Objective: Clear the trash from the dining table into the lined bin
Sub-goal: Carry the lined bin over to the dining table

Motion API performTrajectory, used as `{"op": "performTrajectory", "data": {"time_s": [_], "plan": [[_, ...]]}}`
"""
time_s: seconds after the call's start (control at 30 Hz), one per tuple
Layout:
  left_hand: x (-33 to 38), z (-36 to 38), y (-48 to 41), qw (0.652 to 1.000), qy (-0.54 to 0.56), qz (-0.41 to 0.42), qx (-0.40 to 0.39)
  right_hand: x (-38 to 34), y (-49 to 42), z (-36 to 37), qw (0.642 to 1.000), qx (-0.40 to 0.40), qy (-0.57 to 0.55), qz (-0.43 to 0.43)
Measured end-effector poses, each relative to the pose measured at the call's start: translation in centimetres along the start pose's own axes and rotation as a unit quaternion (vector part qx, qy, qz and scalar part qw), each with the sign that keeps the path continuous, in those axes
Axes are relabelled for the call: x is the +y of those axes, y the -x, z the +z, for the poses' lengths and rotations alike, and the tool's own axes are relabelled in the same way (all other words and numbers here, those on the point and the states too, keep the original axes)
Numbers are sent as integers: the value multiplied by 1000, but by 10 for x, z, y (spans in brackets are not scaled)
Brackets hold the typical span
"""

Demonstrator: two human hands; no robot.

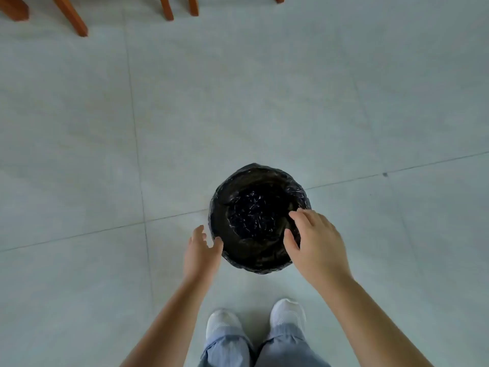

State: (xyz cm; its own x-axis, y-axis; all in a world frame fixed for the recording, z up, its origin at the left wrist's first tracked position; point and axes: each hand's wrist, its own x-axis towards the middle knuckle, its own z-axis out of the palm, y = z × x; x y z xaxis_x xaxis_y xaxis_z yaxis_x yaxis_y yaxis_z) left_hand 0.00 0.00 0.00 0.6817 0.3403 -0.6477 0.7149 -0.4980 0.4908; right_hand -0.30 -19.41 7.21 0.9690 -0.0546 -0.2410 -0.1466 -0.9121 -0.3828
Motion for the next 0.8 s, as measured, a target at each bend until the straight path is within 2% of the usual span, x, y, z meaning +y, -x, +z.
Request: {"op": "performTrajectory", "data": {"time_s": [0.1,0.23,0.33,0.47,0.6,0.8], "plan": [[-5,16,-10,996,78,-38,-5,6,-6,18,1000,14,-11,2],[-6,24,-17,985,151,-86,4,11,-11,28,1000,-10,-18,5],[0,19,-14,975,200,-96,-8,11,-14,23,1000,-15,-18,10],[19,12,5,972,227,-61,-8,2,-15,0,1000,-19,-20,7],[42,-3,28,979,195,-47,43,-13,-14,-37,1000,-22,-11,0],[87,-61,67,979,189,-35,74,-42,-14,-113,1000,-7,-19,0]]}}
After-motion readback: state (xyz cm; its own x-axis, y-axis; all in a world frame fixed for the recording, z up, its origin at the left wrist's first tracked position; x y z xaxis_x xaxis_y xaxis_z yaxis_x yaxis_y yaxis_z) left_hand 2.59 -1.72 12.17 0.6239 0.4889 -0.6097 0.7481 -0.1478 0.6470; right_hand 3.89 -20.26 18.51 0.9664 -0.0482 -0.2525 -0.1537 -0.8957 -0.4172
